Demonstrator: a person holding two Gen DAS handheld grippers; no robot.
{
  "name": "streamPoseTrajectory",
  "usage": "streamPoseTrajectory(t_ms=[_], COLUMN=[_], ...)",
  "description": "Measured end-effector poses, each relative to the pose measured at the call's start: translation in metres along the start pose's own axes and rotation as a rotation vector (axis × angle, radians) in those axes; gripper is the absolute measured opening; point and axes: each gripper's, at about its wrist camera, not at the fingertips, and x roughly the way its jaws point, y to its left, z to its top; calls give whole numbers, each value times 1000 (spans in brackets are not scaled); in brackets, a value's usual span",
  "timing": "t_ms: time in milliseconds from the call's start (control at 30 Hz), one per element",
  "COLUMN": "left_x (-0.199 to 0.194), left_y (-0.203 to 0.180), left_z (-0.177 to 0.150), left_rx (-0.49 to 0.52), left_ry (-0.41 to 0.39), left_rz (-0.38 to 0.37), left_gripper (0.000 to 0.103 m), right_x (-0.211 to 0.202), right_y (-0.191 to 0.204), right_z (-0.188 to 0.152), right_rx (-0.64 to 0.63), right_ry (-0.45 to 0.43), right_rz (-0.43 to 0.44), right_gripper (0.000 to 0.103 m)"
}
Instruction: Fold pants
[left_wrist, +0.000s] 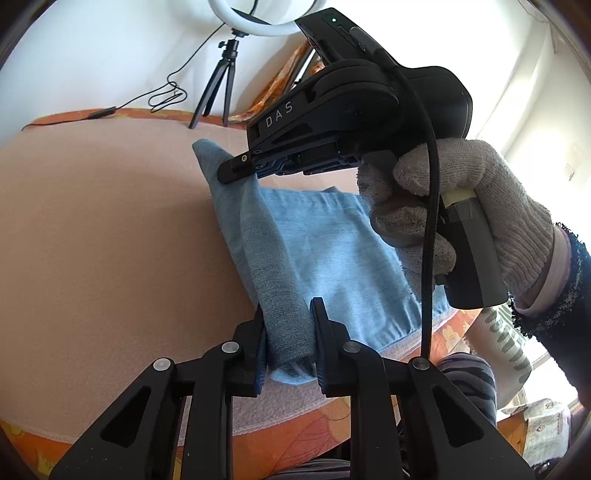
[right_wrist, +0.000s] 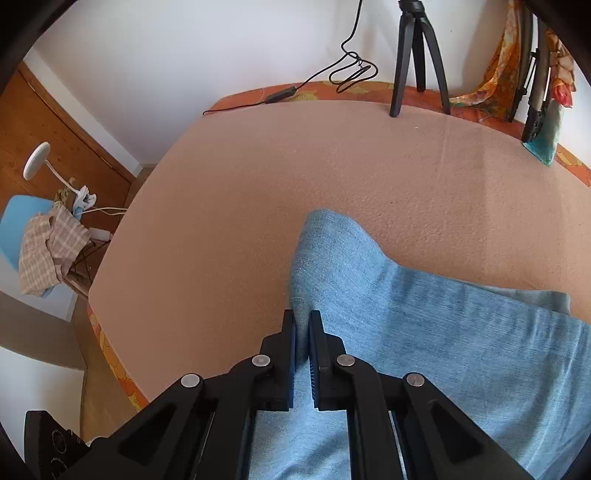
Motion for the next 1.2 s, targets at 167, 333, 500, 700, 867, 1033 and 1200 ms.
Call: streamPoseTrajectory(t_ms=[167, 333, 500, 700, 867, 1033, 1200], left_x=[3, 9, 21, 40, 57, 77, 94], left_y=[-28, -62, -85, -116, -147, -181, -212], left_z=[16, 31, 38, 46, 54, 59, 59], left_rx=[55, 128, 137, 160, 214, 272, 317], left_ry=[-10, -7, 9, 42, 66, 96, 123], left_rz=[-57, -101, -172, -226, -256, -286, -324], left_gripper=[16, 16, 16, 16, 15, 15, 15], right_x=[-33, -64, -94, -119, -145, -169, -192], right_y=[-26, -51, -72, -101, -131, -169, -202], right_z=[1, -3, -15, -30, -45, -64, -87], right_rx=[69, 124, 143, 171, 201, 255, 313], right_ry=[-75, -150, -216, -261, -307, -342, -375], right_rz=[23, 37, 23, 12, 3, -15, -30], right_gripper=[3, 3, 3, 2, 2, 2, 2])
